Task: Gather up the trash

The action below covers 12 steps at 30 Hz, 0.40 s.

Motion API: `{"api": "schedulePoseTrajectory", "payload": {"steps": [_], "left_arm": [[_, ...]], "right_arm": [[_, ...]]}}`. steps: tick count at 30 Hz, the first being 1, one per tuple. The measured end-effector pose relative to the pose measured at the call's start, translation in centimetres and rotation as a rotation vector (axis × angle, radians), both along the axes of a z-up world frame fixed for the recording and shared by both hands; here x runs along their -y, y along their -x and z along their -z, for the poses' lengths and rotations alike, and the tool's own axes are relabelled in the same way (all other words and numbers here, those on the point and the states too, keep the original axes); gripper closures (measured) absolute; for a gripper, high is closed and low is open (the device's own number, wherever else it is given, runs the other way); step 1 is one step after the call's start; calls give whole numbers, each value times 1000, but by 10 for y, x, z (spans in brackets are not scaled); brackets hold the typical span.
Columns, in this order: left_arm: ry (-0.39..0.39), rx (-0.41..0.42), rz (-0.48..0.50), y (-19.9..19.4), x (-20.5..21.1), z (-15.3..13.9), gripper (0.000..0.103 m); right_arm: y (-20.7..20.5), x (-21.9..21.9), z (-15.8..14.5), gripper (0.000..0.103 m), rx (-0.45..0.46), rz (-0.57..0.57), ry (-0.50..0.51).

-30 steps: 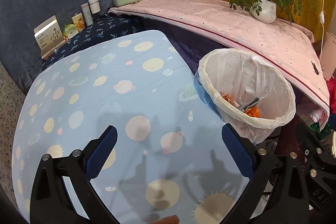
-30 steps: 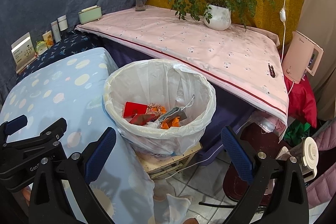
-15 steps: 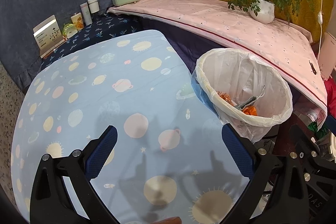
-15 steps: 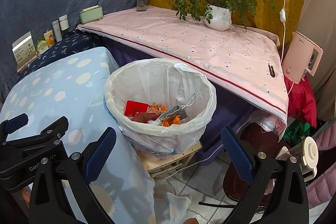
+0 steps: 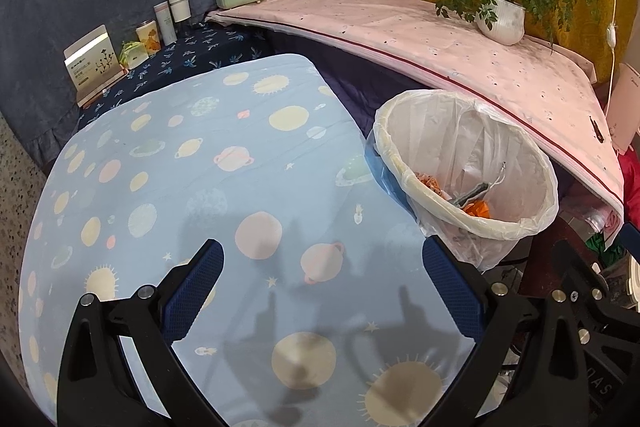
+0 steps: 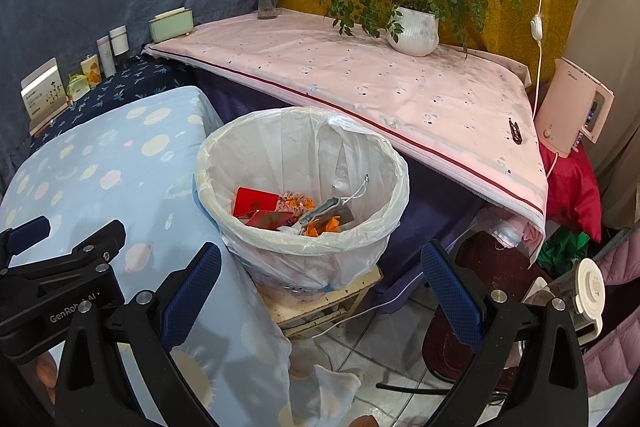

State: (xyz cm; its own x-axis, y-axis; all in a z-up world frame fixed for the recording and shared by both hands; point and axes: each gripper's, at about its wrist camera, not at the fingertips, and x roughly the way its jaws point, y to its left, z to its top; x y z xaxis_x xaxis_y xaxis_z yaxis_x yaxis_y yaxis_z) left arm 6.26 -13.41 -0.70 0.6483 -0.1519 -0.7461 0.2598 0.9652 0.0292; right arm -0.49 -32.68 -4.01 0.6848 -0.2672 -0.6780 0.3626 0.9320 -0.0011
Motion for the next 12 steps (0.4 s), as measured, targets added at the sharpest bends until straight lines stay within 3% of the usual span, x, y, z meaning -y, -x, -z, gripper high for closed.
{"api": "schedulePoseTrajectory", "payload": {"steps": [12], "left_arm": [[6, 4, 30, 0, 3, 1, 8]], "right_arm": [[1, 4, 2, 6, 2, 9, -3]]}}
